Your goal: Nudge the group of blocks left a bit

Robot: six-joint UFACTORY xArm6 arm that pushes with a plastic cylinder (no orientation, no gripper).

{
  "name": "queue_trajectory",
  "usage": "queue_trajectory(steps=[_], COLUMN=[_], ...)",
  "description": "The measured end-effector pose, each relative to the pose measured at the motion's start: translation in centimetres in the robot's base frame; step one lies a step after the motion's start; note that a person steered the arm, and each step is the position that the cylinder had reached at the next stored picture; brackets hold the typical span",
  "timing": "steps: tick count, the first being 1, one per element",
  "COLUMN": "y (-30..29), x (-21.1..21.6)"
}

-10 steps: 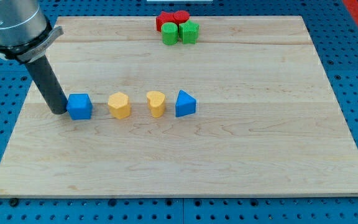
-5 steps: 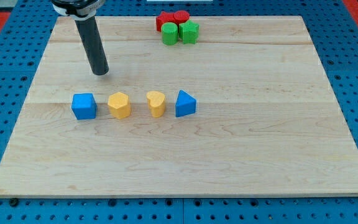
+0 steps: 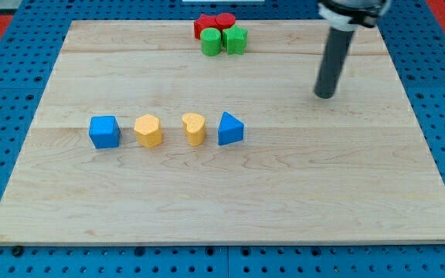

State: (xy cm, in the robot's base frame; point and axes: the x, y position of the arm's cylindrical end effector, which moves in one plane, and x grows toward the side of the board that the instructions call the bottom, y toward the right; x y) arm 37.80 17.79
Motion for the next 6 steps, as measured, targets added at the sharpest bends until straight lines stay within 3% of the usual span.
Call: queue_trajectory(steps=[1, 3, 4, 6], y=[1.6, -11.2, -14.3, -12.8], x=[-2.4, -10.0, -12.2, -14.4])
